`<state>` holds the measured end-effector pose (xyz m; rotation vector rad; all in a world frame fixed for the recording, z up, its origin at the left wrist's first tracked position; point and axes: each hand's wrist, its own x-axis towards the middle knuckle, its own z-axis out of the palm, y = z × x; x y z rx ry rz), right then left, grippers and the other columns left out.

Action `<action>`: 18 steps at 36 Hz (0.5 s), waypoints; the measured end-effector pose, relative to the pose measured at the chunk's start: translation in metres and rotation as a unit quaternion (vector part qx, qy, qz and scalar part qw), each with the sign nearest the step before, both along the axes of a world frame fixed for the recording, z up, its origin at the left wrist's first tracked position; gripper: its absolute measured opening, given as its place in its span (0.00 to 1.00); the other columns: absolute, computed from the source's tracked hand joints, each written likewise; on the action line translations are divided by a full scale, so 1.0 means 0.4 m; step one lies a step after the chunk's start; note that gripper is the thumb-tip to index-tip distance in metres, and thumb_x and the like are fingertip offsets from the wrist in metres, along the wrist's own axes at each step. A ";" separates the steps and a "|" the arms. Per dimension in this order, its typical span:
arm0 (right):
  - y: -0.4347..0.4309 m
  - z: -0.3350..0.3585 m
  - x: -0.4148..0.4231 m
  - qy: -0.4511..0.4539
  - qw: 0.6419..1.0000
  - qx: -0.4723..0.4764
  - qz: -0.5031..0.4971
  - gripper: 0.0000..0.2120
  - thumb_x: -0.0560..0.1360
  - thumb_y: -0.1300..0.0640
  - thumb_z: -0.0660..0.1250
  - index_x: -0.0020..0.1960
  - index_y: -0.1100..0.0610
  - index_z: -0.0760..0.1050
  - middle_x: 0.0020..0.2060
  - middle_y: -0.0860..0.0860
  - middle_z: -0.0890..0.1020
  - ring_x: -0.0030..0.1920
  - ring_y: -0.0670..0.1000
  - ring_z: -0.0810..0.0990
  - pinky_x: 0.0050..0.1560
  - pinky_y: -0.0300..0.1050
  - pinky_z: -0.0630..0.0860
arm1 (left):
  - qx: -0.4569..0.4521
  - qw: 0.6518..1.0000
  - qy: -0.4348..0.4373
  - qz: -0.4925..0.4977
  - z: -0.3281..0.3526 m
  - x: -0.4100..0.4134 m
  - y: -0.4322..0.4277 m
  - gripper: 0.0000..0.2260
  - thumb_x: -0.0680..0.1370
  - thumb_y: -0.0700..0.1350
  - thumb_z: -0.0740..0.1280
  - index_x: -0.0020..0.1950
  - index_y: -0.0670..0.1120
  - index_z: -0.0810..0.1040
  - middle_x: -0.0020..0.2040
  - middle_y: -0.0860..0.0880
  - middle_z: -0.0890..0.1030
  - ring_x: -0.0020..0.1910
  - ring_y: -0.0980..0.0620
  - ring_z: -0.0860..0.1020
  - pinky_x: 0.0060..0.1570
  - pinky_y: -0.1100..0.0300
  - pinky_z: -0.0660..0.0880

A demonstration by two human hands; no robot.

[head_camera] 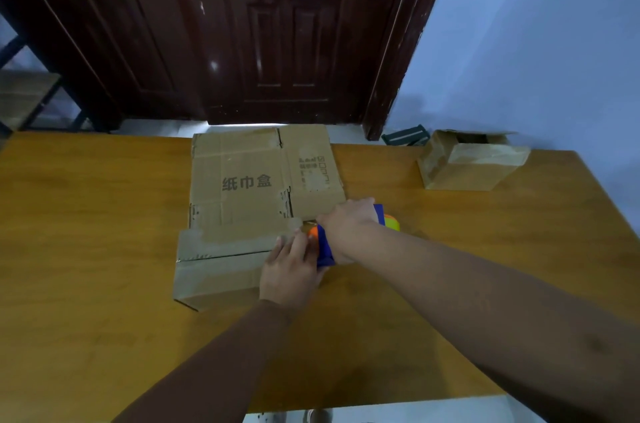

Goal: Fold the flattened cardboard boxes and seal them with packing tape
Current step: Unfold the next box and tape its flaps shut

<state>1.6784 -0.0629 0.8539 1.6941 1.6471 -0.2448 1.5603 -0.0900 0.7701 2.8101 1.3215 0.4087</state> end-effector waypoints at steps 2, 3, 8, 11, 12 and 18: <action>0.006 0.002 -0.008 -0.013 1.000 0.002 0.010 0.24 0.70 0.55 0.69 0.65 0.52 0.68 0.50 0.55 0.73 0.57 0.60 0.73 0.52 0.56 0.68 | -0.014 1.000 -0.009 0.015 -0.001 0.003 -0.001 0.27 0.55 0.50 0.83 0.47 0.38 0.84 0.42 0.41 0.81 0.35 0.41 0.82 0.38 0.50 0.81; 0.009 0.004 -0.013 -0.021 1.000 0.003 0.019 0.23 0.71 0.55 0.69 0.64 0.53 0.69 0.52 0.55 0.74 0.58 0.60 0.73 0.54 0.57 0.68 | -0.024 0.999 -0.014 0.020 -0.002 0.004 -0.004 0.26 0.56 0.50 0.83 0.47 0.38 0.84 0.43 0.40 0.81 0.36 0.41 0.82 0.36 0.51 0.81; 0.025 0.008 -0.027 -0.046 0.998 0.013 0.040 0.21 0.72 0.53 0.69 0.63 0.53 0.70 0.51 0.56 0.73 0.56 0.60 0.72 0.51 0.56 0.66 | -0.065 0.997 -0.035 0.025 -0.006 -0.003 -0.005 0.22 0.60 0.50 0.81 0.47 0.39 0.84 0.44 0.42 0.80 0.37 0.43 0.81 0.33 0.56 0.79; 0.022 0.010 -0.026 -0.054 0.998 0.012 0.037 0.22 0.72 0.53 0.70 0.64 0.53 0.69 0.56 0.56 0.74 0.60 0.61 0.71 0.55 0.58 0.67 | -0.055 0.998 -0.024 0.031 -0.009 0.002 -0.005 0.22 0.61 0.51 0.81 0.48 0.39 0.84 0.44 0.42 0.80 0.36 0.44 0.81 0.35 0.56 0.79; 0.020 0.006 -0.029 -0.054 0.998 0.013 0.038 0.22 0.72 0.53 0.69 0.65 0.53 0.69 0.58 0.56 0.74 0.61 0.61 0.71 0.56 0.58 0.66 | -0.054 0.998 -0.008 0.028 -0.009 0.005 -0.004 0.21 0.64 0.51 0.79 0.50 0.40 0.83 0.47 0.42 0.79 0.40 0.43 0.81 0.42 0.55 0.80; 0.000 -0.014 -0.011 -0.038 0.999 -0.009 -0.001 0.23 0.73 0.53 0.68 0.66 0.52 0.69 0.63 0.55 0.73 0.64 0.60 0.71 0.59 0.58 0.68 | -0.017 0.998 0.063 -0.011 -0.018 0.005 -0.005 0.16 0.62 0.52 0.80 0.44 0.45 0.86 0.48 0.44 0.82 0.53 0.43 0.82 0.53 0.48 0.79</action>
